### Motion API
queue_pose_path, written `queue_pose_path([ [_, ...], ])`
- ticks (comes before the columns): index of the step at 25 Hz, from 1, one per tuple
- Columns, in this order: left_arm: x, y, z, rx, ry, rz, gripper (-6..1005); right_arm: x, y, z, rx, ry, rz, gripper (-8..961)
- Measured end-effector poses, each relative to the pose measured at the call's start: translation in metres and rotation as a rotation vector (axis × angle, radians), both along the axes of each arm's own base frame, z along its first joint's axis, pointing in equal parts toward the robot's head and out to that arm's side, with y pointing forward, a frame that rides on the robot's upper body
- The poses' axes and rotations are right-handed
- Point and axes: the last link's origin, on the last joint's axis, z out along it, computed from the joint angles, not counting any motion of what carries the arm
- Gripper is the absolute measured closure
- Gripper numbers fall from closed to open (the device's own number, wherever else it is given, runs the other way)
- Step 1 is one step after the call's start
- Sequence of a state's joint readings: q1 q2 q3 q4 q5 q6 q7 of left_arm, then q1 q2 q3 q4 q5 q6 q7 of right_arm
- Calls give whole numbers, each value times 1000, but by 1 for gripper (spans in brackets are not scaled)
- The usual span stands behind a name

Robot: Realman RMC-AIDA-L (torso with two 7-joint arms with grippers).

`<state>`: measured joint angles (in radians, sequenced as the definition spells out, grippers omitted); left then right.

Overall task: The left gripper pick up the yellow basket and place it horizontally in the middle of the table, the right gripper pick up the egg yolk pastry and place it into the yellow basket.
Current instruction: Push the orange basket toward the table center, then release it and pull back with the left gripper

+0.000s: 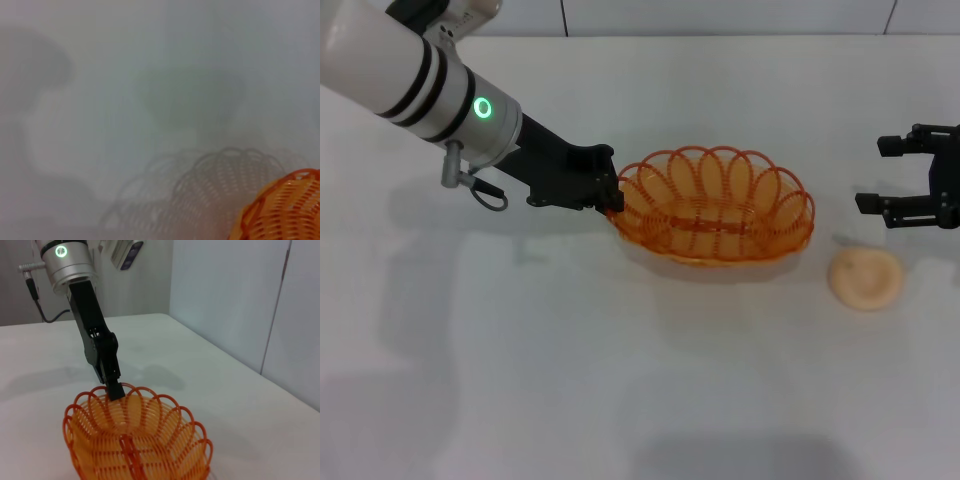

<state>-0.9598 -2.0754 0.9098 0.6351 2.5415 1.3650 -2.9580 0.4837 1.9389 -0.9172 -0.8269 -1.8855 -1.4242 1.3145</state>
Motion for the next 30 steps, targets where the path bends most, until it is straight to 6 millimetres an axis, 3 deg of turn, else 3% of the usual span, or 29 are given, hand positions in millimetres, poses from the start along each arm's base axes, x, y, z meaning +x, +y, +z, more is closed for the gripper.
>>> queue_pose_path([
  [9,-4,-5,-7,4,-30,61,836,4,-2,1,7,1,-13,160],
  [15,4,-6,-10,-2,-100,76,818,6,-3,2,8,-4,-17,159],
  [23,3,-9,-6,-21,-113,85,551,8,-4,4,9,-5,-24,159],
  [30,5,-9,31,45,-194,-76,400,11,-6,13,20,25,-44,160],
])
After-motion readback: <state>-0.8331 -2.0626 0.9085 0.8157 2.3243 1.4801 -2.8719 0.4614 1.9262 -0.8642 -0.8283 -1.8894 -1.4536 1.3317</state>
